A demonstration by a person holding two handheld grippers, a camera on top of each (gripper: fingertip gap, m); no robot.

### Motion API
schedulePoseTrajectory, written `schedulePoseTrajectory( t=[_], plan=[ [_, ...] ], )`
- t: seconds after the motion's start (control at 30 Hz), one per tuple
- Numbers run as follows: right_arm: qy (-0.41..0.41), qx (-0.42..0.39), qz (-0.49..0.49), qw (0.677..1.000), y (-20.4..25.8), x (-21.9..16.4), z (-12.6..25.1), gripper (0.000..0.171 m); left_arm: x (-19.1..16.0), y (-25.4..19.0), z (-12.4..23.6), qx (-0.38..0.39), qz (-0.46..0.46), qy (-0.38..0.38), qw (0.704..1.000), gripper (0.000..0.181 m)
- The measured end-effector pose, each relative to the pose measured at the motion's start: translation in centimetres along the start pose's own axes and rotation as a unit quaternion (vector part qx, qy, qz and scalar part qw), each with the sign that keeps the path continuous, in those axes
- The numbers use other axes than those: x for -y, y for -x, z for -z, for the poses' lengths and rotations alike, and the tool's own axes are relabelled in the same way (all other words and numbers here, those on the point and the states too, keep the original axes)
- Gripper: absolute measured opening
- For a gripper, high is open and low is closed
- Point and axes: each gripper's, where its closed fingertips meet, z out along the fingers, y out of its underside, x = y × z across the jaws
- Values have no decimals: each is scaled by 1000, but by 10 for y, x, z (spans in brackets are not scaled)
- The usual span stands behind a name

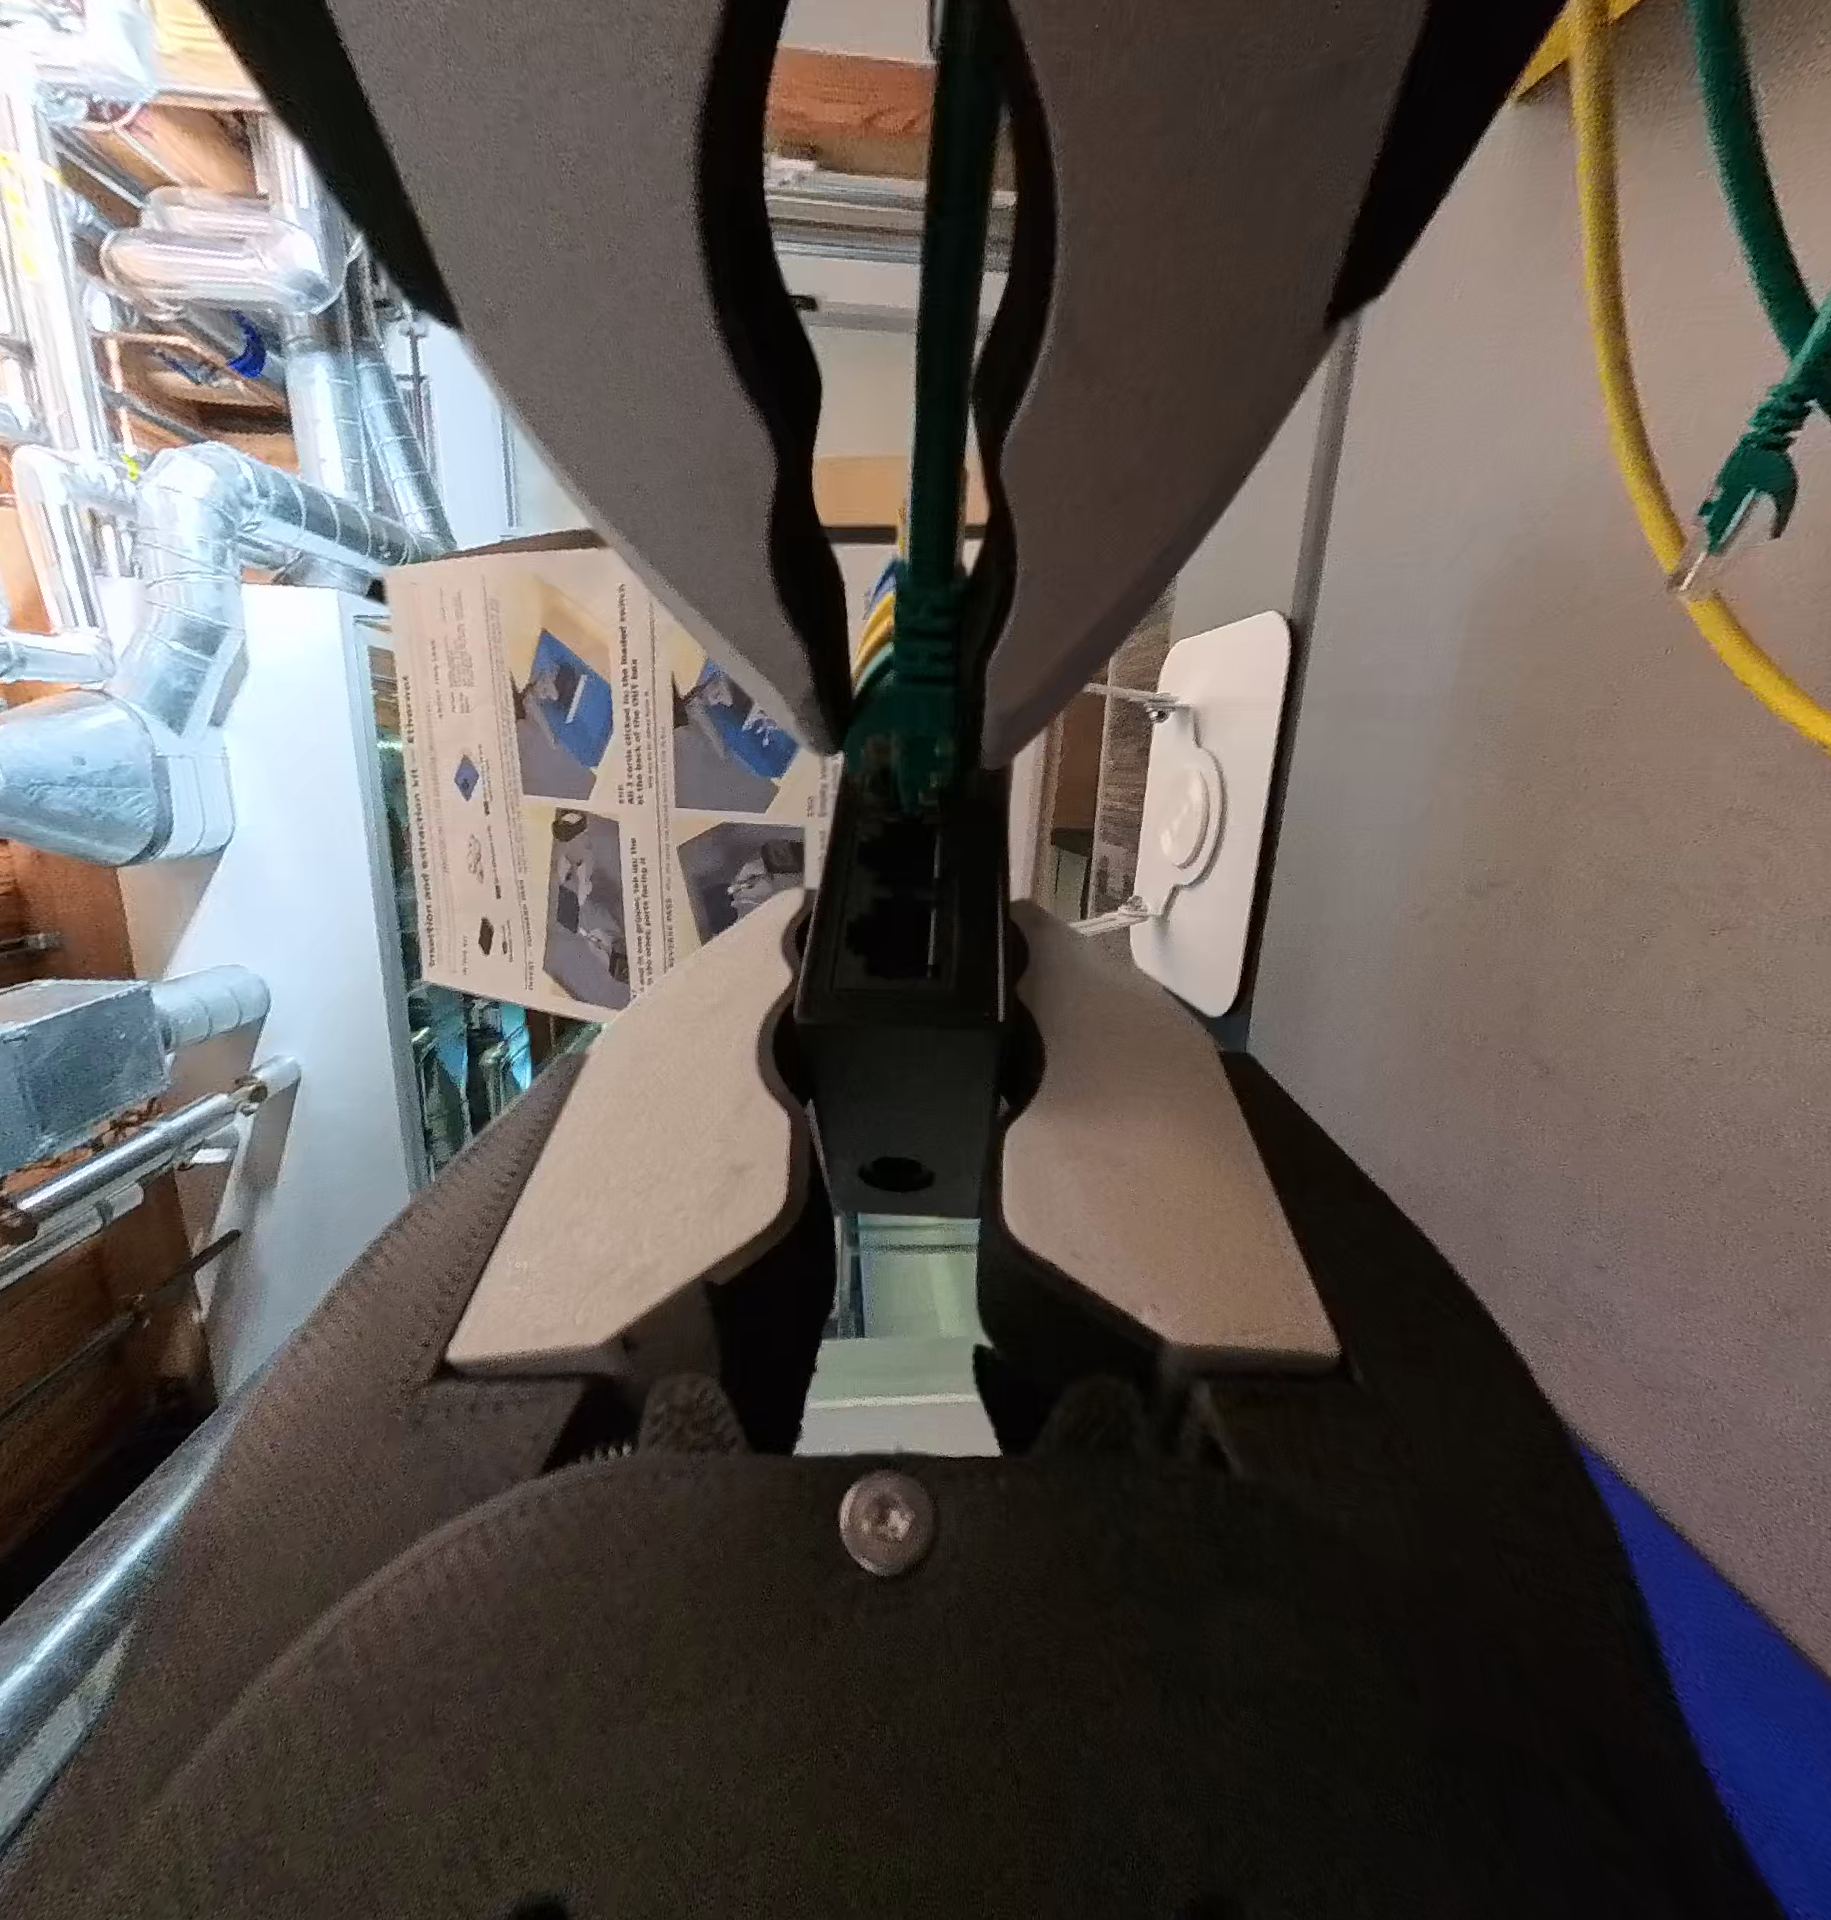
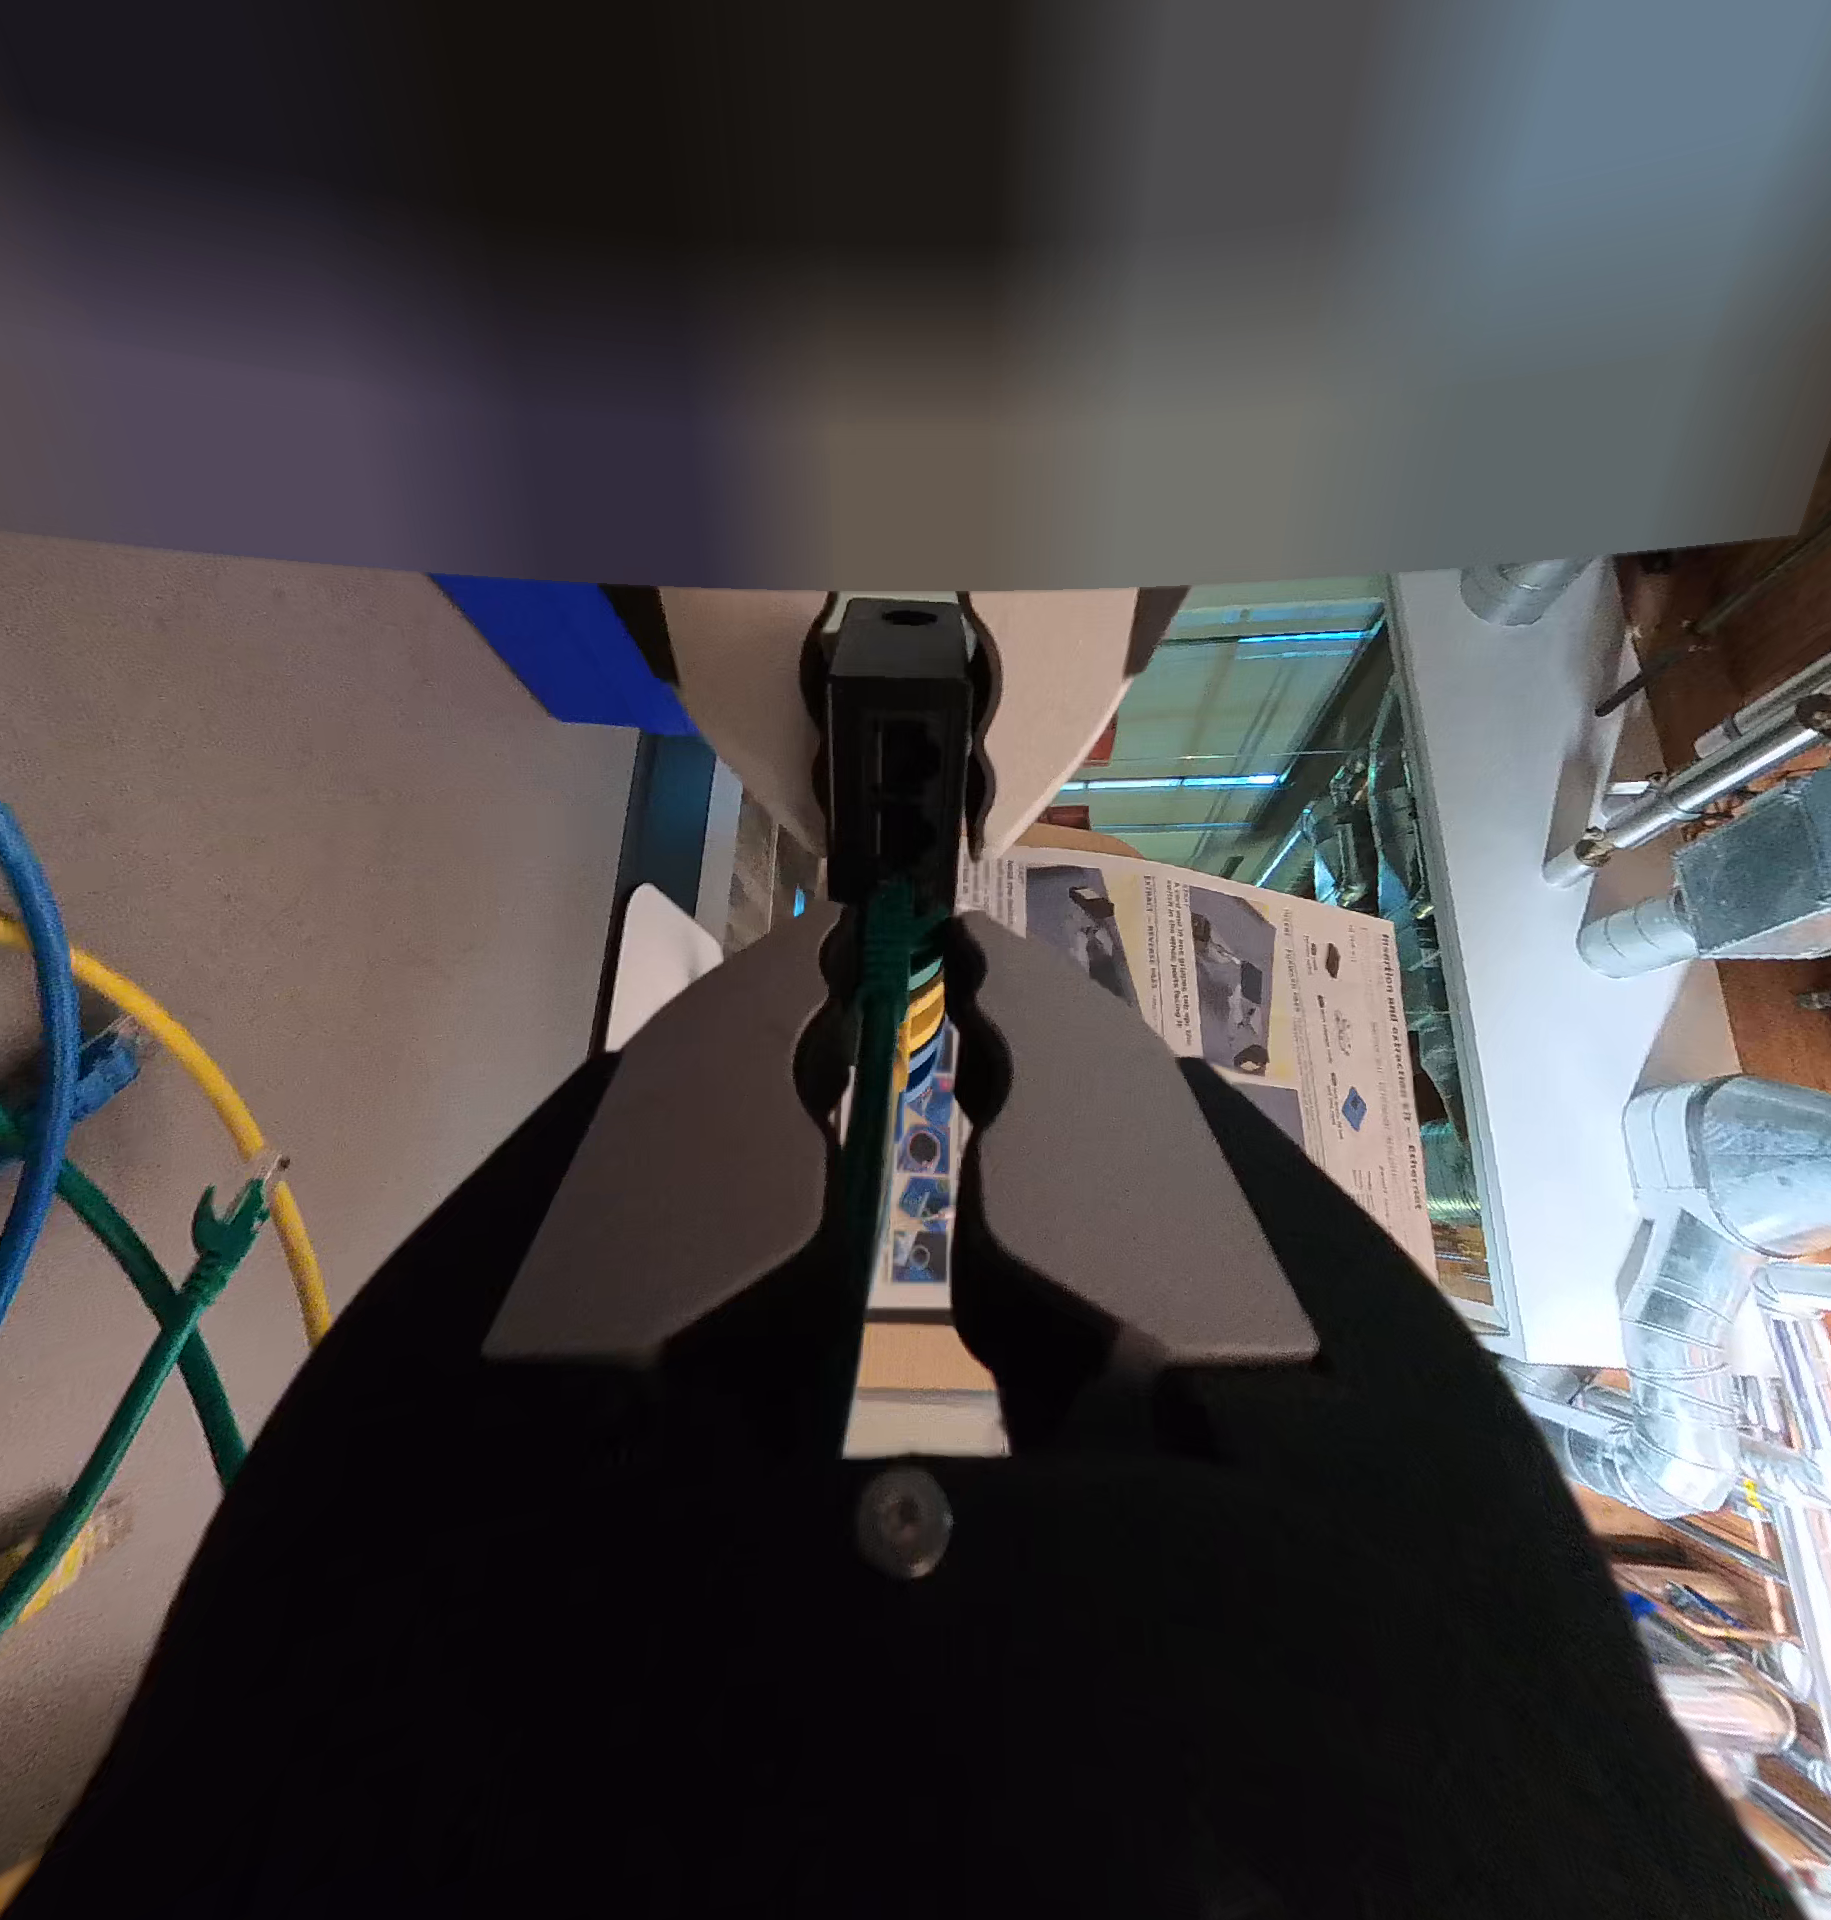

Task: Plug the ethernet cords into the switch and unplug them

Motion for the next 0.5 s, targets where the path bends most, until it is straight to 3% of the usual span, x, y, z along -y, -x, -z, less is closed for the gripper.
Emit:
schedulePoseTrajectory(
  t=[0.2, 0.5],
  plan=[
    [38, 50, -14, 998, 5, -4, -1, 16, 2, -2, -9, 17, 1, -36, 999, 29],
    [58, 242, -62, 967, 2, -9, -26, 17, -21, -5, -24, -16, 90, -42, 995, 30]
  ],
)
